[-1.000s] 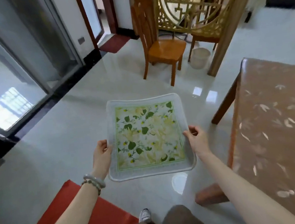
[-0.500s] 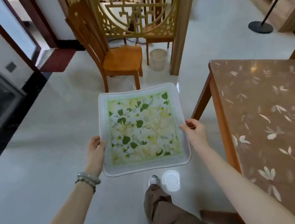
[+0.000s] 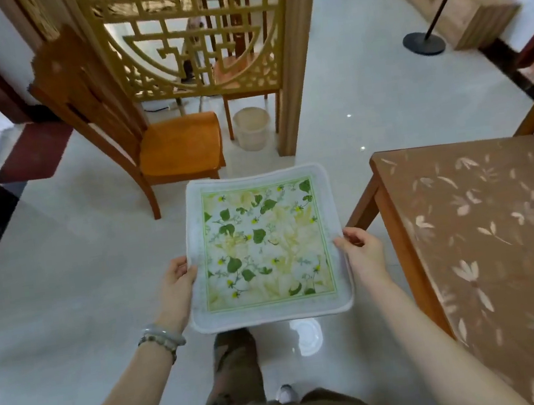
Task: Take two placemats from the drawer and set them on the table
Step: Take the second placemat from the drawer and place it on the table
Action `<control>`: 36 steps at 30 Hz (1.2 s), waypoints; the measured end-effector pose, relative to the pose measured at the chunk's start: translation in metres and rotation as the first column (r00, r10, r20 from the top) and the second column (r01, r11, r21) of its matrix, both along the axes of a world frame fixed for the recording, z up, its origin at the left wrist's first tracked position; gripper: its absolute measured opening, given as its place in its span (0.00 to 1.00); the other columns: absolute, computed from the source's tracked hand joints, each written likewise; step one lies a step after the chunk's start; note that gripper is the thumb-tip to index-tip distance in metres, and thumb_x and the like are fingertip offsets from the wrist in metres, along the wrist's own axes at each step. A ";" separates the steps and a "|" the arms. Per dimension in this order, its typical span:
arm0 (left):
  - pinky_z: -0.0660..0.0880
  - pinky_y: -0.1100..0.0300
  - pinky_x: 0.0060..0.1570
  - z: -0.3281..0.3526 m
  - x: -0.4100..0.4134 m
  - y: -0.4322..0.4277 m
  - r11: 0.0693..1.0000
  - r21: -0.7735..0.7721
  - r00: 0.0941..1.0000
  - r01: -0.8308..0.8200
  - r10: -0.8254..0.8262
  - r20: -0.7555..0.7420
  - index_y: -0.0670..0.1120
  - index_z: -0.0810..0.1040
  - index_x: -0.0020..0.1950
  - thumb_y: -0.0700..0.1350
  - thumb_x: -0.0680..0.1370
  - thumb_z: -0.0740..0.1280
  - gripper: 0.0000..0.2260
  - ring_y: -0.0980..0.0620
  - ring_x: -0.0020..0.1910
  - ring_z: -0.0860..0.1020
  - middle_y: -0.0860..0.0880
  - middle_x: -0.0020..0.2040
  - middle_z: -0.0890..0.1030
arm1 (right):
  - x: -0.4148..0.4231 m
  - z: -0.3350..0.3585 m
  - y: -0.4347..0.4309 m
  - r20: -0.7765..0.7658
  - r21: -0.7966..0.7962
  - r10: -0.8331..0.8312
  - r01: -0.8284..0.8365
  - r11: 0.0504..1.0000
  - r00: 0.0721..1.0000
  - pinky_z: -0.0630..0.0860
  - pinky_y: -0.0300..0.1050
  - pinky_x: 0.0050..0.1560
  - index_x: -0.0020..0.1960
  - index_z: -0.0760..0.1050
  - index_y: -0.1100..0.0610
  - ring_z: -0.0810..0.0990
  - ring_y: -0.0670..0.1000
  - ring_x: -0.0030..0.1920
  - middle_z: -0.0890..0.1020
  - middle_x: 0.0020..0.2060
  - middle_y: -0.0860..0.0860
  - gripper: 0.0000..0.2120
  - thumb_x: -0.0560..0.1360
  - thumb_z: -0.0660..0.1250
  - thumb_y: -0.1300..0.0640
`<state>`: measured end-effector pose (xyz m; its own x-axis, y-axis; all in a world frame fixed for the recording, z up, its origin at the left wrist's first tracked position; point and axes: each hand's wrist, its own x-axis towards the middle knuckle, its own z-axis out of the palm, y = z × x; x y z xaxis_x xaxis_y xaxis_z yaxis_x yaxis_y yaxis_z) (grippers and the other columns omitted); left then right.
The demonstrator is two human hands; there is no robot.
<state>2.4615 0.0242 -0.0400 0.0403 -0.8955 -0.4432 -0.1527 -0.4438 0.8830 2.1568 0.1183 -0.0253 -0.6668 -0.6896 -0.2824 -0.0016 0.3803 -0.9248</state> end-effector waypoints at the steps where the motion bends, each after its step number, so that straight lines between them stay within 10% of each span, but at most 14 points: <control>1: 0.80 0.56 0.37 0.001 -0.009 -0.022 1.000 0.008 1.000 0.022 -0.022 -0.018 0.48 0.74 0.46 0.37 0.78 0.65 0.05 0.51 0.37 0.82 0.42 0.47 0.82 | -0.006 -0.001 -0.016 -0.006 0.002 -0.017 0.017 1.000 1.000 0.73 0.36 0.44 0.51 0.78 0.57 0.77 0.47 0.41 0.80 0.42 0.51 0.08 0.72 0.71 0.62; 14: 0.77 0.54 0.41 0.029 -0.126 -0.328 0.920 0.004 0.917 0.391 -0.389 -0.084 0.44 0.74 0.56 0.38 0.78 0.66 0.07 0.48 0.46 0.82 0.44 0.52 0.81 | -0.064 0.009 -0.212 -0.049 -0.017 -0.393 0.393 0.920 0.918 0.73 0.25 0.35 0.52 0.80 0.62 0.78 0.44 0.39 0.81 0.41 0.54 0.10 0.71 0.71 0.65; 36: 0.76 0.45 0.58 0.021 -0.482 -0.554 0.676 -0.020 0.675 0.736 -0.737 -0.034 0.48 0.79 0.50 0.37 0.77 0.67 0.07 0.44 0.50 0.81 0.45 0.49 0.83 | -0.315 -0.005 -0.356 -0.022 0.013 -0.769 0.769 0.639 0.639 0.75 0.32 0.43 0.55 0.79 0.65 0.77 0.51 0.41 0.80 0.42 0.56 0.13 0.71 0.71 0.64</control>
<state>1.9794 -0.5301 -0.0191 -0.6492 -0.6302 -0.4260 -0.3962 -0.1979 0.8966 1.8422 -0.2375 -0.0306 -0.9578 0.0793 -0.2761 0.2873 0.2676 -0.9197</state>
